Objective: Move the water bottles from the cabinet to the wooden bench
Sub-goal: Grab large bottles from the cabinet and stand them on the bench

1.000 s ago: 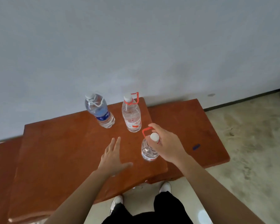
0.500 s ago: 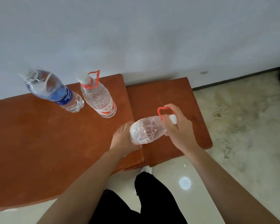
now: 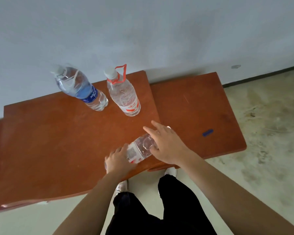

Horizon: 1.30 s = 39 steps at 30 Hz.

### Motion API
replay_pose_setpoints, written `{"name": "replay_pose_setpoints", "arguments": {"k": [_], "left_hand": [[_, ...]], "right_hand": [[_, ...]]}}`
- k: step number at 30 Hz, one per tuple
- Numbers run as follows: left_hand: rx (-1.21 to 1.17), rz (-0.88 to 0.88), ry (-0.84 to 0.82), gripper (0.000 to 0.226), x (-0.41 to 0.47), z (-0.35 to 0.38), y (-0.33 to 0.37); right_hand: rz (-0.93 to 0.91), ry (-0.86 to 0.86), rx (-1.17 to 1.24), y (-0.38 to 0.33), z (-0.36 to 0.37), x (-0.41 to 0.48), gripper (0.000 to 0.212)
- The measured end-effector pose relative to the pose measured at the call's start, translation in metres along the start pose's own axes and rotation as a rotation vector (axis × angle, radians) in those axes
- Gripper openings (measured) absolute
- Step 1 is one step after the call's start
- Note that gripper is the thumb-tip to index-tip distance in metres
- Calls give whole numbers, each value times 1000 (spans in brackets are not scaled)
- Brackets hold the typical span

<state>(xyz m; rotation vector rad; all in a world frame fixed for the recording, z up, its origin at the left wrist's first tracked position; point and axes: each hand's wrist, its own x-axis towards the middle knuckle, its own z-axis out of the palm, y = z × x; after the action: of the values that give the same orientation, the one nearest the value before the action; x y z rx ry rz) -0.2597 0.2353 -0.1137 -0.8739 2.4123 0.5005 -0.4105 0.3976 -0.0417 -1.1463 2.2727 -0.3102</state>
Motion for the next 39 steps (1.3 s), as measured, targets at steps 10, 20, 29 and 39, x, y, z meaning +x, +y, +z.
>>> {"name": "replay_pose_setpoints", "arguments": {"k": [10,20,29,39], "left_hand": [[75,-72,50,107,-17,17,-72],[70,-59,81,99,-15,24,-82],[51,-34,200,81,-28,28,-89],[-66,-325,436,86,-174,52,-82]], "right_hand": [[4,-265,-331,-58,88,68,108],[-106,-62,-433,-38,109,86,98],[-114,-43,-478,-51,101,67,91],[-550,-38,-535,-98,95,19,94]]}}
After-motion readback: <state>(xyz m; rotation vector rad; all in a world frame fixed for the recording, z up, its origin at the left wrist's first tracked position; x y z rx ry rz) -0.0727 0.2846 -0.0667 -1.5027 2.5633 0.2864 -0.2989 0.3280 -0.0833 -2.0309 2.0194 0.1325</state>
